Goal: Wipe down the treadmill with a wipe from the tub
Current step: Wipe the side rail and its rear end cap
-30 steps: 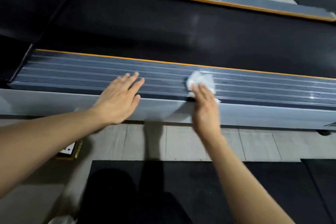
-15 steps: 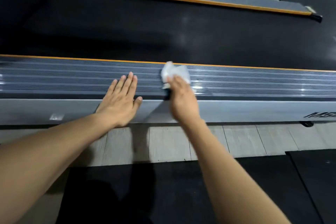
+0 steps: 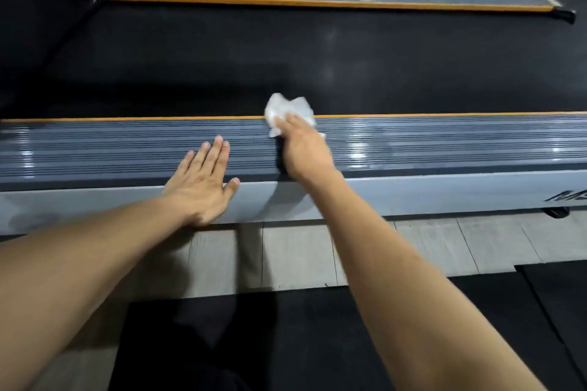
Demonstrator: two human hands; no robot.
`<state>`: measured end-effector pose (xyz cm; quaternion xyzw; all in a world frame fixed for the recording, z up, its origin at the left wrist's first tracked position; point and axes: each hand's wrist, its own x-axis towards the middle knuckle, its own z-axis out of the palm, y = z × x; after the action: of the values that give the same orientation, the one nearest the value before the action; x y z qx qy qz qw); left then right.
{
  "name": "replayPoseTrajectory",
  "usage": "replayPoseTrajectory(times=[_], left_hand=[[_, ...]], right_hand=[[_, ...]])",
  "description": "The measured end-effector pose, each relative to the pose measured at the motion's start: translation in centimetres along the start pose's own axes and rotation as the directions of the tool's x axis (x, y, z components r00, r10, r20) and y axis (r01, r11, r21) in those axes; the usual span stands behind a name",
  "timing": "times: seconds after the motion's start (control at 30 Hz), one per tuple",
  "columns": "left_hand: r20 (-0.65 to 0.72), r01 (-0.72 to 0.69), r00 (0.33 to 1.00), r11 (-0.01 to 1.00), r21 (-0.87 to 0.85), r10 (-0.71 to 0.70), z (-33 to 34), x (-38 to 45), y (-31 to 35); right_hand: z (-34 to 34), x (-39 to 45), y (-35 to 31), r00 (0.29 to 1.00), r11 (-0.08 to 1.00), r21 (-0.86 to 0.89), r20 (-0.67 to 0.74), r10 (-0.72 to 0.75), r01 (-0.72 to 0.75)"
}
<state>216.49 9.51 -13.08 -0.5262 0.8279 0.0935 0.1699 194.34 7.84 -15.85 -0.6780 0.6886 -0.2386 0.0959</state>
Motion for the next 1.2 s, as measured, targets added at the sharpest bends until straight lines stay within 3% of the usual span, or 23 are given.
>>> replayPoseTrajectory(times=[0.13, 0.2, 0.3, 0.43, 0.53, 0.6, 0.73, 0.8, 0.87, 0.97, 1.07, 1.13, 1.2], left_hand=[[0.056, -0.001, 0.998, 1.0, -0.006, 0.002, -0.7, 0.1, 0.0], [0.094, 0.004, 0.996, 1.0, 0.003, -0.004, -1.2, 0.3, 0.0], [0.133, 0.035, 0.99, 0.999, 0.013, -0.036, -1.9, 0.3, 0.6], [0.162, 0.095, 0.982, 0.995, 0.023, -0.098, -2.8, 0.7, 1.5], [0.112, 0.107, 0.988, 0.994, -0.011, -0.105, -3.1, 0.7, 1.8], [0.001, 0.041, 0.999, 0.999, 0.028, -0.041, -3.1, 0.9, 2.1], [-0.164, -0.237, 0.954, 0.966, 0.1, 0.251, -3.0, 2.4, 4.4], [-0.207, -0.332, 0.916, 0.939, 0.094, 0.344, -3.2, 4.0, 6.5], [-0.252, -0.408, 0.874, 0.909, 0.085, 0.416, -3.2, 5.7, 9.2], [-0.296, -0.479, 0.832, 0.877, 0.04, 0.469, -3.5, 8.0, 12.3], [-0.337, -0.548, 0.789, 0.836, -0.01, 0.514, -3.4, 9.9, 13.3], [-0.353, -0.58, 0.766, 0.814, -0.021, 0.537, -3.3, 10.6, 13.4], [-0.365, -0.578, 0.769, 0.815, -0.047, 0.524, -3.0, 10.7, 13.3]], right_hand=[[-6.7, -2.9, 10.7, 0.932, 0.933, -0.075, -0.126, 0.34, -0.351], [-9.2, -3.8, 13.8, 0.889, 0.898, -0.045, -0.175, 0.424, -0.437], [-7.5, -3.8, 11.2, 0.925, 0.937, -0.056, -0.187, 0.33, -0.345], [-1.5, -4.8, 2.7, 0.991, 0.997, 0.053, -0.117, 0.07, -0.064], [-1.0, -7.0, -0.2, 0.998, 0.998, 0.043, -0.041, -0.037, 0.039], [-2.8, -8.5, 2.5, 0.994, 0.999, 0.048, -0.11, 0.016, -0.011], [-8.3, -11.0, 12.7, 0.888, 0.929, -0.003, -0.294, 0.354, -0.371], [-9.1, -11.0, 13.7, 0.868, 0.912, -0.047, -0.331, 0.37, -0.407], [-7.5, -10.4, 11.0, 0.879, 0.939, -0.023, -0.36, 0.313, -0.344], [-3.5, -10.5, 5.1, 0.961, 0.996, 0.039, -0.264, 0.083, -0.075], [-4.5, -10.8, 6.7, 0.988, 1.0, 0.023, -0.151, -0.016, 0.02], [-7.2, -10.6, 11.5, 0.969, 0.993, 0.014, -0.22, 0.115, -0.115], [-10.3, -10.3, 16.1, 0.896, 0.931, -0.046, -0.294, 0.333, -0.361]])
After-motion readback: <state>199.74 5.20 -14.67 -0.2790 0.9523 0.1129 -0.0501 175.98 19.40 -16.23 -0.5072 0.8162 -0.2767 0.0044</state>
